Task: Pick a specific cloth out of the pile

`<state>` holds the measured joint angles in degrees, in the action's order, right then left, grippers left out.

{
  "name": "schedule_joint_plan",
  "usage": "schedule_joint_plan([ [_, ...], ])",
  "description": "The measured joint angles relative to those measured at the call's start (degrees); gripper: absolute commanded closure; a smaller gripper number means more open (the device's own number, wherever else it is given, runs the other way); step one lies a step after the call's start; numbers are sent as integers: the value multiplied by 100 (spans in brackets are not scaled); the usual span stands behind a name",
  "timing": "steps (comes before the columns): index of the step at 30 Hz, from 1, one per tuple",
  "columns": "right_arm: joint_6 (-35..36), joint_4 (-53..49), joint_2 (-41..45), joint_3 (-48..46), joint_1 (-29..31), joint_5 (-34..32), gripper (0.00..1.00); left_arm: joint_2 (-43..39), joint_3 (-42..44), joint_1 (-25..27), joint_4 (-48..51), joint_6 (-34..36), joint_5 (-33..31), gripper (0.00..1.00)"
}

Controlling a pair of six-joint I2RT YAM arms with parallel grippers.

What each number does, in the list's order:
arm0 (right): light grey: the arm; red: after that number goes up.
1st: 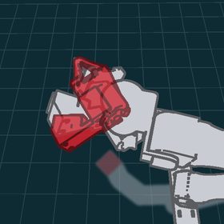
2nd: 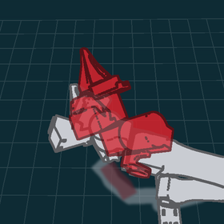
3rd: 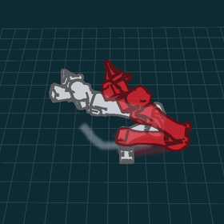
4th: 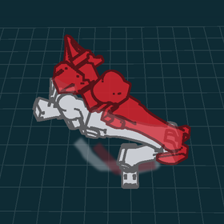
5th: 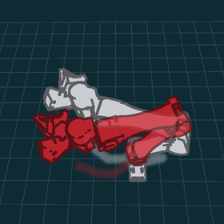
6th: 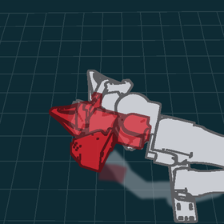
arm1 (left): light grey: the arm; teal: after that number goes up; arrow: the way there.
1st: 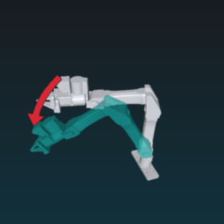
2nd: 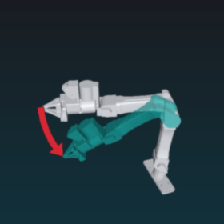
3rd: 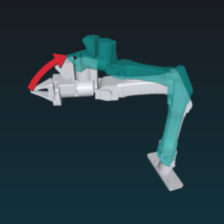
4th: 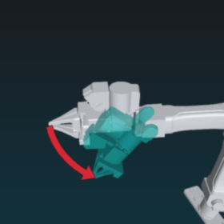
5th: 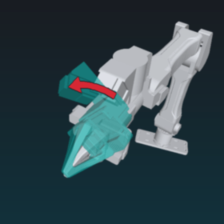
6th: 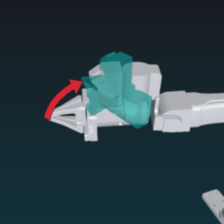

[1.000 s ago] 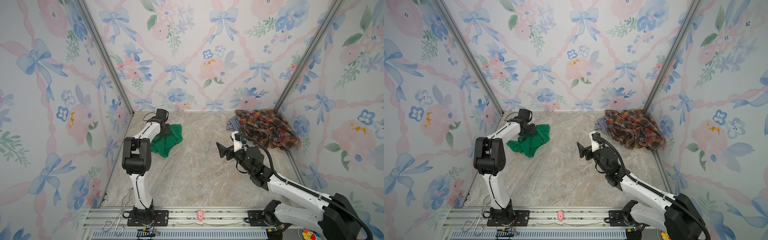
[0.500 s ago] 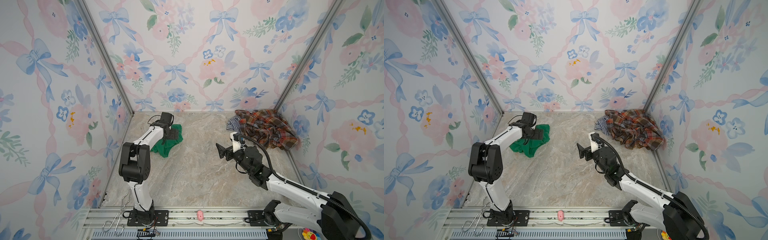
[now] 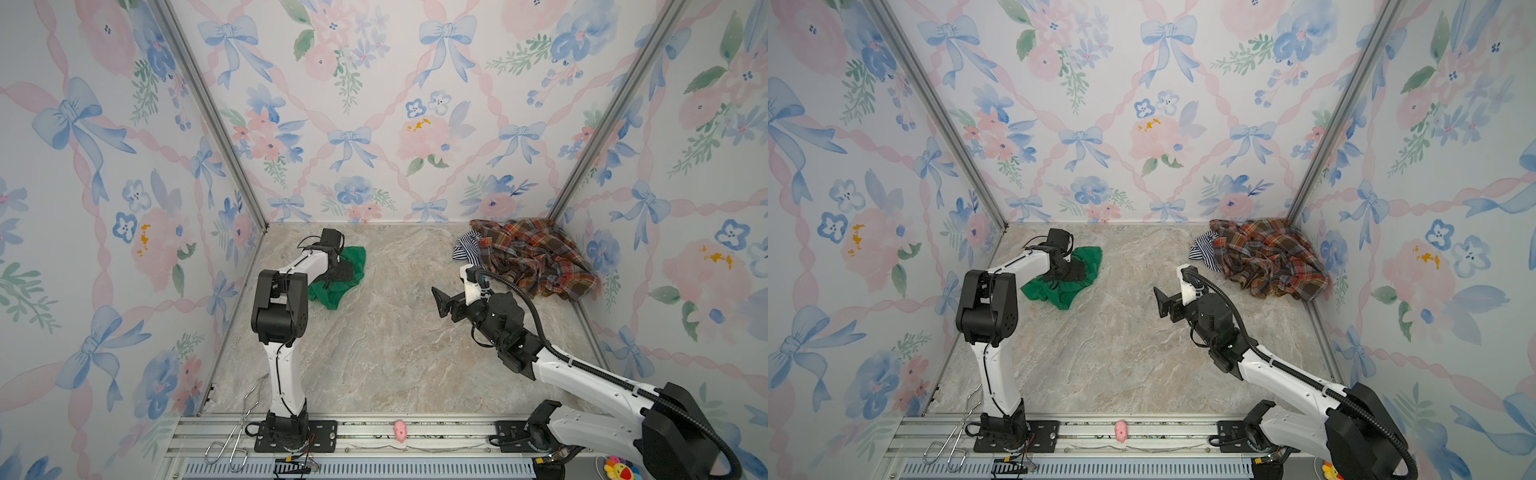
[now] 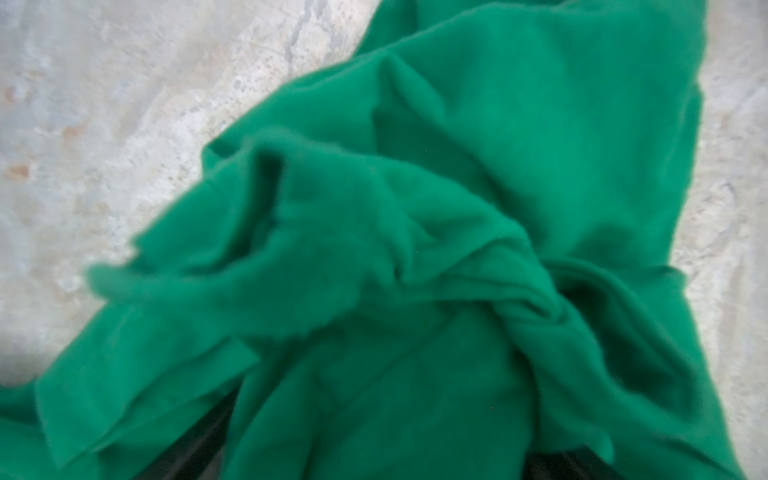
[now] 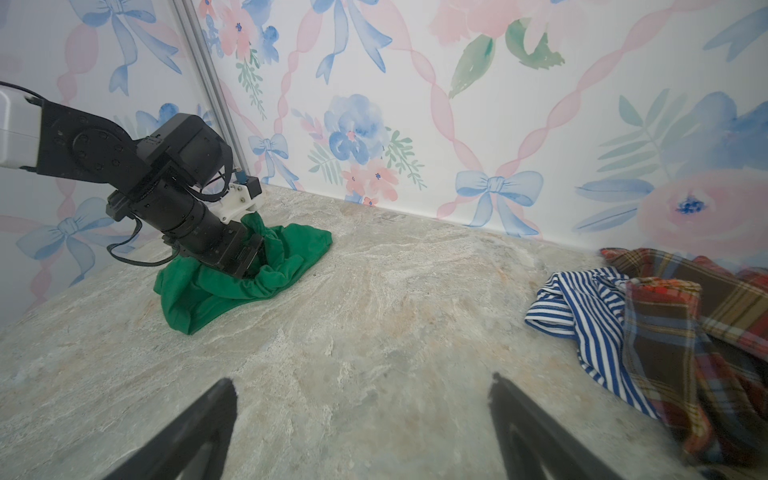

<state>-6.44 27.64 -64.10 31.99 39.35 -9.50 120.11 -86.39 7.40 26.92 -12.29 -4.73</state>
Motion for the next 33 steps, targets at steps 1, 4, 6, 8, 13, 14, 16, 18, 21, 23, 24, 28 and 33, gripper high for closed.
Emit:
schedule_joint_plan([
  [1,0,-7,0,0,0,-2,3,26,-20,-11,-24,-13,76,36],
  [4,0,-7,0,0,0,-2,3,96,-92,-61,-111,-39,332,70],
  [6,0,-9,0,0,0,-2,3,109,-122,-103,-146,-33,468,94],
  [8,0,-9,0,0,0,-2,3,79,-127,-153,-136,-33,544,100],
  [13,0,-9,0,0,0,-4,3,-105,-116,-188,70,-31,525,100],
  [14,0,-9,0,0,0,-4,3,-170,-116,-188,129,-17,527,100],
  [16,0,-7,-4,0,-2,-4,3,-442,-118,-214,219,-13,643,100],
  [18,0,-9,-22,0,-4,-4,3,-758,-162,-245,269,-13,894,100],
  [21,0,-11,-55,0,-4,-4,3,-1207,-398,-356,190,-63,1563,100],
  [23,0,-9,-59,0,-7,-4,3,-1436,-487,-518,-44,-186,2225,100],
  [24,0,-9,-61,2,-20,-7,3,-1523,-507,-632,-199,-306,2621,100],
  [28,0,-9,-70,2,-26,-20,3,-1589,-463,-1043,-686,-721,3893,100],
  [33,0,-9,-70,2,-26,-22,3,-1600,96,-1147,-914,-708,3921,100],
])
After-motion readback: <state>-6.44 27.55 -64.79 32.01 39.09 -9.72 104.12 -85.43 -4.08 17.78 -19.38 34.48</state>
